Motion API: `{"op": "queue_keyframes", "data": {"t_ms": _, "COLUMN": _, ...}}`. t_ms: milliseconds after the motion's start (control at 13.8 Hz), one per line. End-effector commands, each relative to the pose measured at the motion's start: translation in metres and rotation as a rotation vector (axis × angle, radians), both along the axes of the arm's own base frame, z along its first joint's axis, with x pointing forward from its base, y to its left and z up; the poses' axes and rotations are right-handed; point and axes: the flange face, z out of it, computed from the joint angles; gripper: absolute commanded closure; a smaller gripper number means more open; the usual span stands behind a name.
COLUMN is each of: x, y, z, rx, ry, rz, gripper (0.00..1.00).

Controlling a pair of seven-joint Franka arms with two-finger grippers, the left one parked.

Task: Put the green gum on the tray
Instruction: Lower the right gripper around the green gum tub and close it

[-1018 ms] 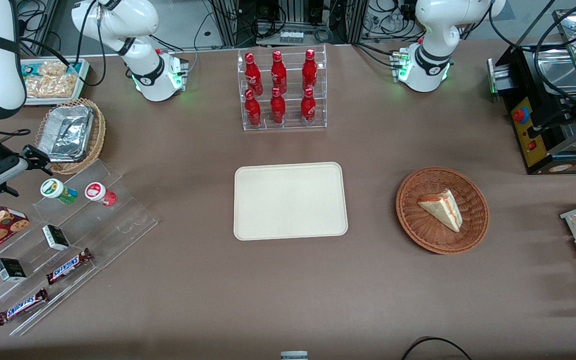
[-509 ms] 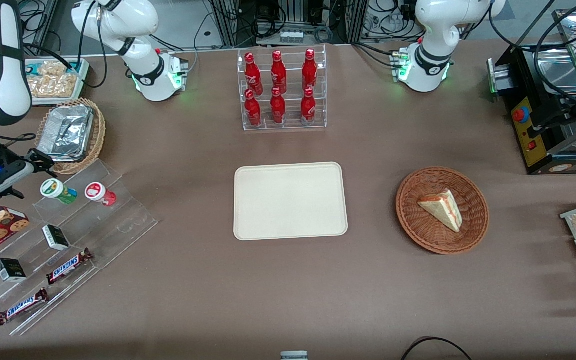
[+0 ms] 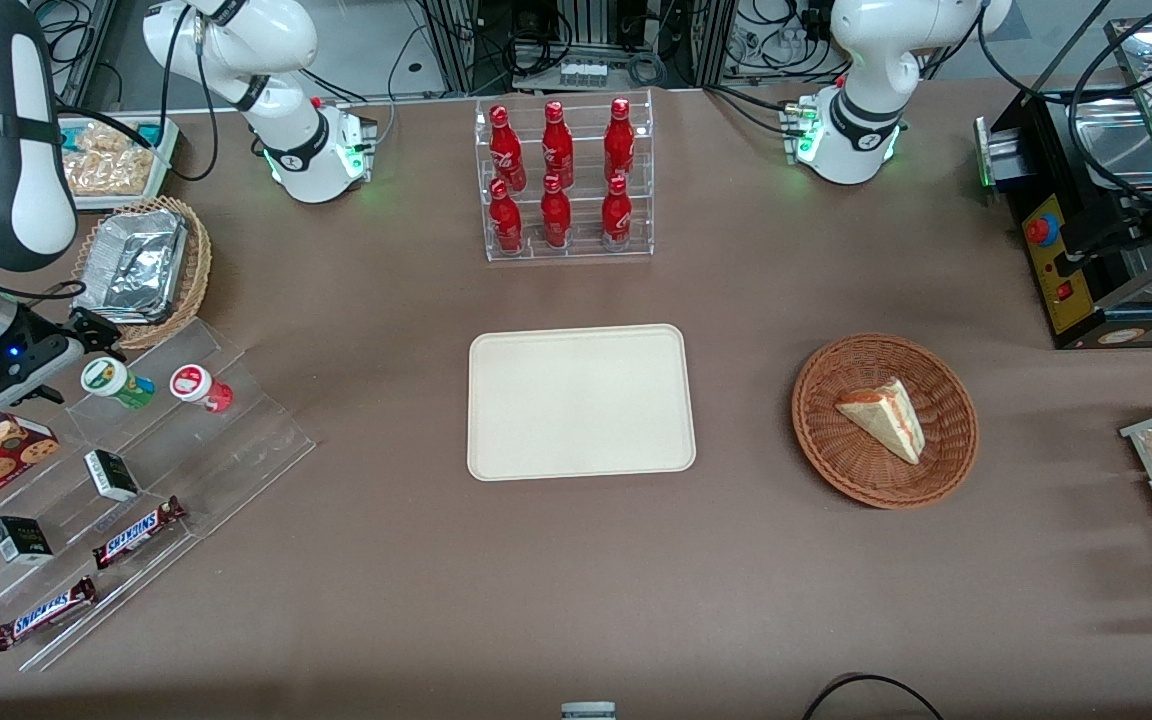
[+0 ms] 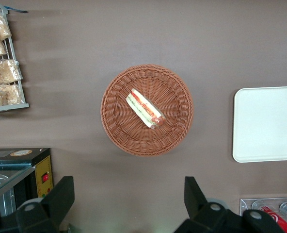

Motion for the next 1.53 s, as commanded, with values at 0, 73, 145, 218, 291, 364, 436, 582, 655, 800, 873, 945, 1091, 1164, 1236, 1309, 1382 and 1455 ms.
{"op": "queue_keyframes", "data": {"t_ms": 0, "x": -0.002, "y": -0.009, "z": -0.009, "rx": -0.005, "ry": 0.002, "rz": -0.002, "gripper": 0.00}}
{"op": "queue_keyframes", "data": {"t_ms": 73, "x": -0.001, "y": -0.009, "z": -0.009, "rx": -0.007, "ry": -0.004, "rz": -0.003, "gripper": 0.00}}
{"op": "queue_keyframes", "data": {"t_ms": 145, "x": -0.001, "y": -0.009, "z": -0.012, "rx": -0.008, "ry": -0.002, "rz": -0.003, "gripper": 0.00}}
{"op": "queue_keyframes", "data": {"t_ms": 218, "x": 0.000, "y": -0.010, "z": -0.014, "rx": -0.009, "ry": 0.001, "rz": -0.003, "gripper": 0.00}}
{"op": "queue_keyframes", "data": {"t_ms": 291, "x": 0.000, "y": -0.010, "z": -0.015, "rx": -0.009, "ry": 0.003, "rz": -0.006, "gripper": 0.00}}
{"op": "queue_keyframes", "data": {"t_ms": 364, "x": 0.000, "y": -0.009, "z": -0.015, "rx": -0.009, "ry": 0.003, "rz": -0.008, "gripper": 0.00}}
{"op": "queue_keyframes", "data": {"t_ms": 436, "x": 0.001, "y": -0.006, "z": -0.016, "rx": -0.008, "ry": 0.004, "rz": -0.007, "gripper": 0.01}}
{"op": "queue_keyframes", "data": {"t_ms": 582, "x": 0.005, "y": -0.004, "z": -0.016, "rx": -0.013, "ry": -0.008, "rz": -0.004, "gripper": 0.01}}
{"op": "queue_keyframes", "data": {"t_ms": 655, "x": 0.005, "y": -0.004, "z": -0.020, "rx": -0.010, "ry": -0.004, "rz": -0.007, "gripper": 0.01}}
{"op": "queue_keyframes", "data": {"t_ms": 800, "x": 0.008, "y": -0.003, "z": -0.023, "rx": -0.007, "ry": -0.013, "rz": -0.010, "gripper": 0.01}}
{"op": "queue_keyframes", "data": {"t_ms": 873, "x": 0.007, "y": -0.003, "z": -0.024, "rx": -0.007, "ry": -0.010, "rz": -0.010, "gripper": 0.01}}
{"op": "queue_keyframes", "data": {"t_ms": 945, "x": 0.007, "y": -0.003, "z": -0.024, "rx": -0.007, "ry": -0.010, "rz": -0.010, "gripper": 0.02}}
{"op": "queue_keyframes", "data": {"t_ms": 1091, "x": 0.007, "y": -0.003, "z": -0.025, "rx": -0.004, "ry": -0.006, "rz": -0.011, "gripper": 0.80}}
{"op": "queue_keyframes", "data": {"t_ms": 1164, "x": 0.007, "y": -0.002, "z": -0.026, "rx": -0.003, "ry": -0.002, "rz": -0.016, "gripper": 1.00}}
{"op": "queue_keyframes", "data": {"t_ms": 1236, "x": 0.006, "y": -0.001, "z": -0.026, "rx": -0.001, "ry": 0.004, "rz": -0.025, "gripper": 1.00}}
{"op": "queue_keyframes", "data": {"t_ms": 1309, "x": 0.006, "y": -0.001, "z": -0.025, "rx": -0.001, "ry": 0.004, "rz": -0.033, "gripper": 1.00}}
{"op": "queue_keyframes", "data": {"t_ms": 1382, "x": 0.005, "y": 0.000, "z": -0.024, "rx": 0.004, "ry": 0.015, "rz": -0.038, "gripper": 1.00}}
{"op": "queue_keyframes", "data": {"t_ms": 1455, "x": 0.005, "y": 0.003, "z": -0.020, "rx": 0.009, "ry": 0.022, "rz": -0.044, "gripper": 1.00}}
